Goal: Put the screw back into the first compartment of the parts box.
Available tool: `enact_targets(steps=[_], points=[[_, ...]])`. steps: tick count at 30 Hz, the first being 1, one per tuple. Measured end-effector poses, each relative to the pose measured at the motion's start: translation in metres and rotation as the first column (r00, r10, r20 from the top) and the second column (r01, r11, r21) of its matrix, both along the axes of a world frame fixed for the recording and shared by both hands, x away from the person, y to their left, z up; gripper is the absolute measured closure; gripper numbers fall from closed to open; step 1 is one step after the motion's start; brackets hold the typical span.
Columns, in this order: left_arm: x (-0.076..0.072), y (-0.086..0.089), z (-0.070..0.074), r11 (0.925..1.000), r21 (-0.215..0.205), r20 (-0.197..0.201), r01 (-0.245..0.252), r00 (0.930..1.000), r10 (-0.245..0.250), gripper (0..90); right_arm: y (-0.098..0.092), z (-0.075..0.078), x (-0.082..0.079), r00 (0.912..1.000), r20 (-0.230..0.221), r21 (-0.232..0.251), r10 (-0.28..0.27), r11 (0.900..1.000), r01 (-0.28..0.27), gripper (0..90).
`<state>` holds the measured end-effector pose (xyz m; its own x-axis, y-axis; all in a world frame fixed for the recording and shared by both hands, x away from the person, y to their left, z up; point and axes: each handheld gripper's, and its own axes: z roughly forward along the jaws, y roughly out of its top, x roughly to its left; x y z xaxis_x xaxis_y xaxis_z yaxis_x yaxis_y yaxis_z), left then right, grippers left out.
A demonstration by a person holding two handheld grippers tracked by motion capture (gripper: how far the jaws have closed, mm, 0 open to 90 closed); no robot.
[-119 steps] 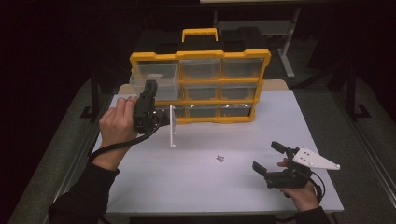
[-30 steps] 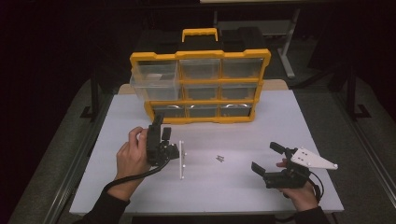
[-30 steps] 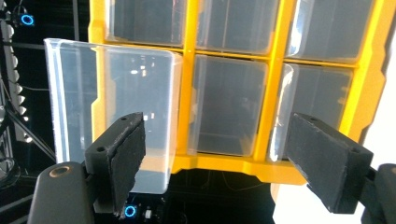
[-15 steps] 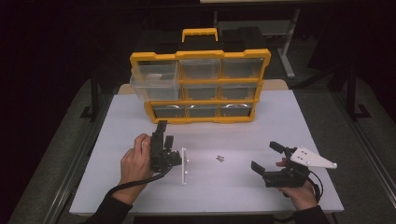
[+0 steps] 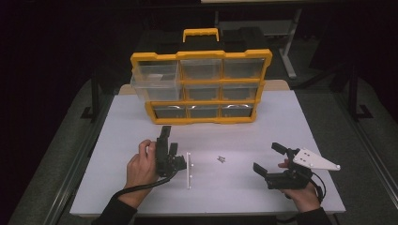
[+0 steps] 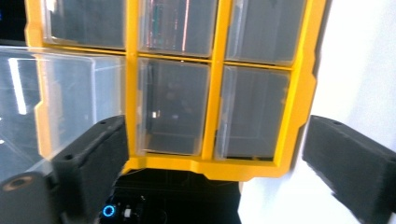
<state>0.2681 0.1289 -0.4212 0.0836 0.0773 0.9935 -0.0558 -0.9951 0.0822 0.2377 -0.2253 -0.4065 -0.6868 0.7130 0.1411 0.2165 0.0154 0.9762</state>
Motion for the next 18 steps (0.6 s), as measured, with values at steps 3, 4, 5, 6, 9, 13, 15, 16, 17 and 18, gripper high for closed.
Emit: enact_targets(steps=[3, 4, 5, 6, 9, 13, 15, 16, 17, 18], points=[[0.0013, 0.0001, -0.0044, 0.9998, 0.000, -0.031, -0.022, 0.9993, 0.022, 0.0, 0.0000, 0.0001, 0.0001, 1.0000, -0.006, 0.002, -0.002, 1.000, 0.002, 0.0], [0.0010, 0.0002, -0.0071, 0.9998, 0.005, -0.043, -0.021, 0.9989, 0.021, 0.0, 0.0004, 0.0000, 0.0002, 0.9999, -0.012, 0.003, -0.001, 1.000, 0.001, 0.0], [0.0008, 0.0003, -0.0082, 0.9998, 0.004, -0.044, -0.017, 0.9989, 0.017, 0.0, 0.0009, -0.0002, 0.0004, 0.9999, -0.012, 0.002, -0.002, 1.000, 0.002, 0.0], [0.0008, 0.0003, -0.0082, 0.9998, 0.004, -0.044, -0.017, 0.9989, 0.017, 0.0, 0.0009, -0.0002, 0.0004, 0.9999, -0.012, 0.002, -0.002, 1.000, 0.002, 0.0], [-0.0015, -0.0007, -0.0093, 0.9999, -0.007, -0.048, -0.014, 0.9987, 0.014, 0.0, 0.0005, -0.0004, 0.0018, 0.9999, -0.010, -0.001, -0.004, 1.000, 0.004, 0.0], [-0.0031, -0.0002, -0.0099, 0.9987, -0.047, -0.063, -0.020, 0.9979, 0.017, 0.0, 0.0006, -0.0005, 0.0018, 0.9999, -0.016, 0.000, -0.006, 1.000, 0.006, 0.0], [-0.0033, 0.0005, -0.0092, 0.9969, -0.070, -0.081, -0.035, 0.9962, 0.029, 0.0, -0.0004, -0.0010, 0.0021, 0.9999, -0.012, -0.003, -0.007, 1.000, 0.007, 0.0], [-0.0033, 0.0005, -0.0092, 0.9969, -0.070, -0.081, -0.035, 0.9962, 0.029, 0.0, -0.0004, -0.0010, 0.0021, 0.9999, -0.012, -0.003, -0.007, 1.000, 0.007, 0.0], [-0.0034, 0.0005, -0.0092, 0.9955, -0.087, -0.086, -0.037, 0.9959, 0.029, 0.0, -0.0017, -0.0010, 0.0017, 0.9999, -0.009, 0.000, -0.009, 1.000, 0.009, 0.0], [-0.0039, 0.0006, -0.0086, 0.9949, -0.093, -0.087, -0.041, 0.9957, 0.033, 0.0, -0.0017, -0.0010, 0.0017, 0.9999, -0.009, 0.000, -0.009, 1.000, 0.009, 0.0]])
